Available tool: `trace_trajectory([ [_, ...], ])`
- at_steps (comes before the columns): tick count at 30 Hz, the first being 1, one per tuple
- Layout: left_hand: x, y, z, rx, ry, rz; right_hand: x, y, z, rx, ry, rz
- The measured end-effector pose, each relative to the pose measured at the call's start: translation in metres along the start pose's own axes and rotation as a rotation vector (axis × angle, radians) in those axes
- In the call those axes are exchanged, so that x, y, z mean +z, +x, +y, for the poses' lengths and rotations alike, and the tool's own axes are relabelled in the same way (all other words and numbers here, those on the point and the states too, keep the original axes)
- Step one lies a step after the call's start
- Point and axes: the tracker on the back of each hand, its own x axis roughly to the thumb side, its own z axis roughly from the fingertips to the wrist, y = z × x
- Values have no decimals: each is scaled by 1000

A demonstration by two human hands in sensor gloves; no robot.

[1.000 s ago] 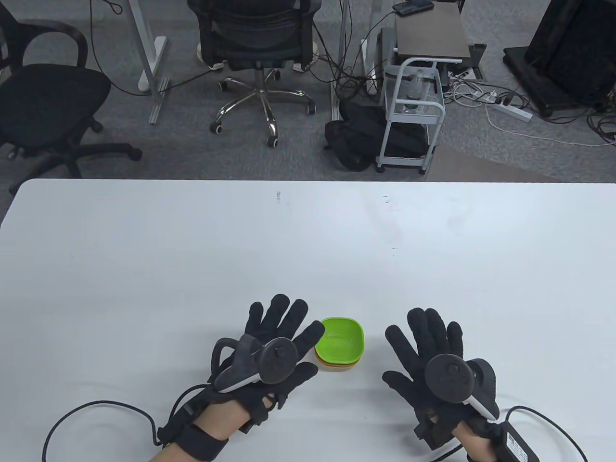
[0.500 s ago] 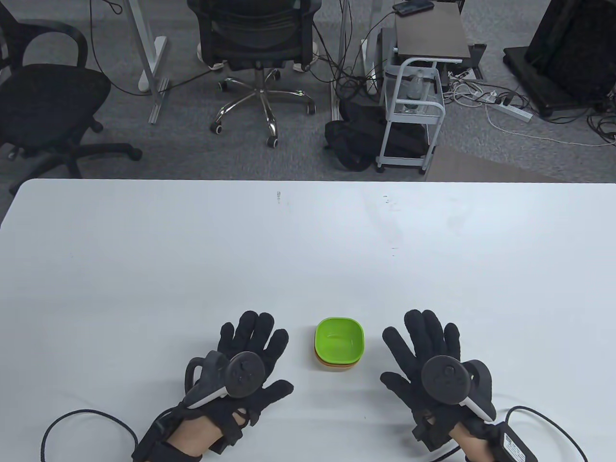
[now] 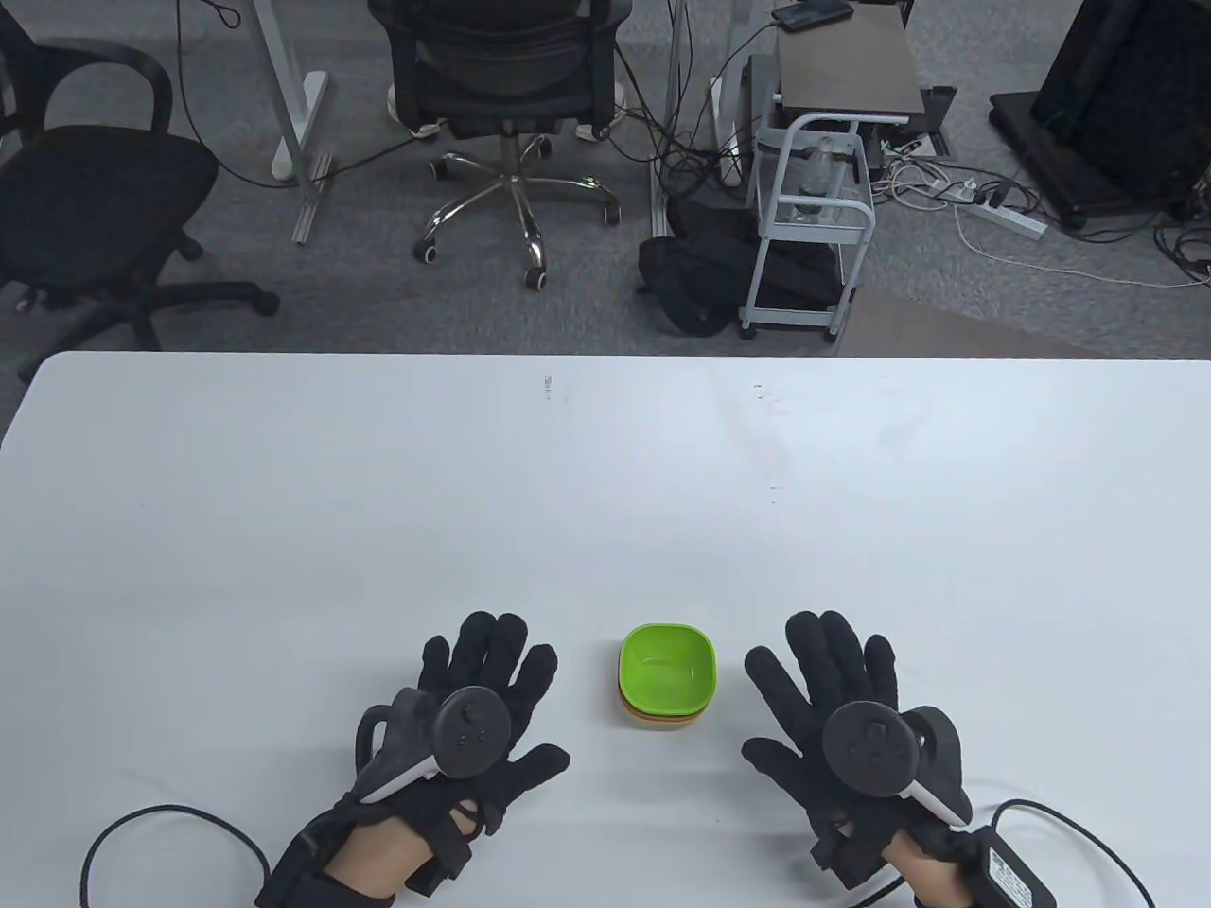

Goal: Nest small dish into small dish

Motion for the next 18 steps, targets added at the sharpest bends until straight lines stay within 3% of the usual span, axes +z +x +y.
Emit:
trace_trajectory([
  [18, -2, 2, -2, 19, -26, -6, -4, -1, 6, 1, 47, -8],
])
